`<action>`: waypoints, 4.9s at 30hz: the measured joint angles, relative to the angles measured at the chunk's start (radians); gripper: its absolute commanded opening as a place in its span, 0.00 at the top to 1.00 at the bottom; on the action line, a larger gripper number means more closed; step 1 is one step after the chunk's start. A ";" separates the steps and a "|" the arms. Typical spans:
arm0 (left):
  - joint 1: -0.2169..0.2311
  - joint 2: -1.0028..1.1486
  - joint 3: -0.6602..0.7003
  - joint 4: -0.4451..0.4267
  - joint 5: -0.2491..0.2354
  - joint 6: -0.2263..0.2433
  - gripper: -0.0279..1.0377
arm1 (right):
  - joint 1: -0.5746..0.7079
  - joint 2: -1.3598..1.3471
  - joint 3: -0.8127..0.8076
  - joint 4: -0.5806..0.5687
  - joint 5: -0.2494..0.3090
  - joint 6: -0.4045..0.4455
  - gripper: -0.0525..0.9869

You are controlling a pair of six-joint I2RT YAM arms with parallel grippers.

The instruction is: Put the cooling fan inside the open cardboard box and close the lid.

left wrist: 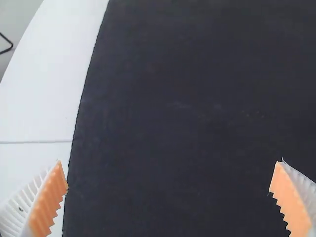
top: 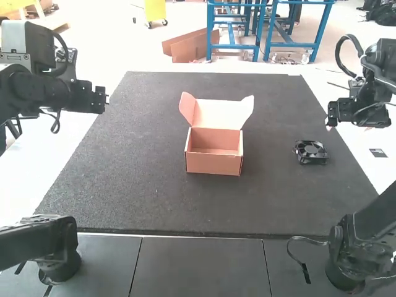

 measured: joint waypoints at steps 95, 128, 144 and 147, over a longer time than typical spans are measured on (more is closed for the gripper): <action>-0.033 0.054 0.000 -0.005 -0.024 0.000 0.06 | -0.059 0.731 0.408 -0.119 0.009 0.101 0.40; -0.089 0.053 -0.010 -0.042 -0.029 0.014 0.06 | 0.002 0.108 0.229 -0.237 -0.267 0.327 0.96; -0.136 0.053 -0.075 0.000 -0.030 0.015 0.06 | 0.432 -0.105 0.208 -0.314 -0.364 0.782 0.96; -0.140 0.053 -0.075 0.000 -0.029 0.015 0.06 | 0.527 -0.106 0.206 -0.306 -0.371 0.855 0.96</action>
